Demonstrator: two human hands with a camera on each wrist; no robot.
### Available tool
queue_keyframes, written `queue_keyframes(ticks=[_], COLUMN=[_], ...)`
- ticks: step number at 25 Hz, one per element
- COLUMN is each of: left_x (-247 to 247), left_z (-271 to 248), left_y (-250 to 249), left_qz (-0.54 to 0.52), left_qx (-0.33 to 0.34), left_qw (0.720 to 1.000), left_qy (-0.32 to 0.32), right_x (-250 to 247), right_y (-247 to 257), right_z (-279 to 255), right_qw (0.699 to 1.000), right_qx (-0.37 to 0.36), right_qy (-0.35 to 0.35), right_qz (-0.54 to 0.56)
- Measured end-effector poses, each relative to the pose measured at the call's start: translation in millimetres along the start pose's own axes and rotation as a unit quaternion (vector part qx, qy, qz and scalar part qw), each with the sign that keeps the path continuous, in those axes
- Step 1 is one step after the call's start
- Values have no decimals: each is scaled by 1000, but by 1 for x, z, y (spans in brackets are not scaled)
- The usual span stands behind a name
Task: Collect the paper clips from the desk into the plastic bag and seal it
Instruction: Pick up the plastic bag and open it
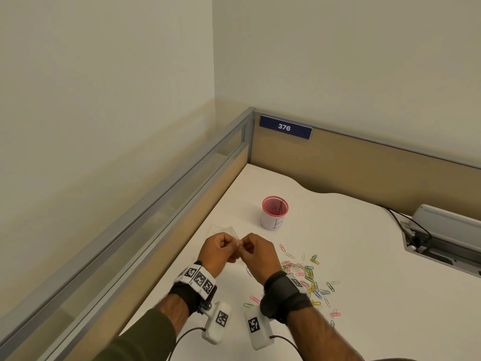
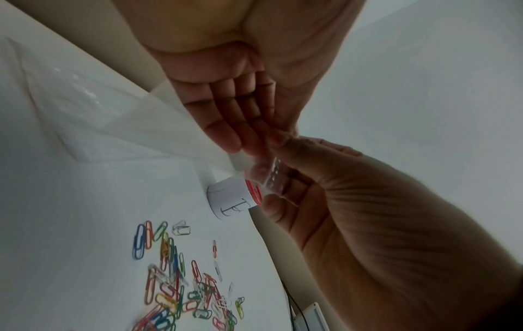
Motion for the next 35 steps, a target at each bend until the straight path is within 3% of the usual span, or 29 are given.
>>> queue_keyframes(ticks=[10, 17, 23, 30, 35], left_x=[0, 2, 3, 7, 8], left_z=[0, -2, -9, -10, -10], left_y=[2, 1, 1, -1, -11], left_qz=[-31, -6, 64, 108, 228], left_qx=[9, 10, 46, 35, 49], left_qw=[997, 998, 996, 990, 972], left_qy=[65, 60, 47, 82, 23], right_x=[-4, -3, -6, -9, -8], right_y=[-5, 8, 0, -3, -4], right_z=[-4, -3, -4, -2, -2], right_qw=[997, 999, 998, 998, 996], right_qx=[23, -23, 11, 20, 49], right_qy=[-18, -25, -47, -54, -72], right_qz=[70, -1, 28, 37, -7])
Point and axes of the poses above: each hand's wrist, its own z-axis towards the middle knuckle, its own x-axis out of the palm, y = z × x, the point moved 5 cm from there along z, towards the middle knuckle, and after that the axes turned 15 degrees about -x, right-handed, at the moved point
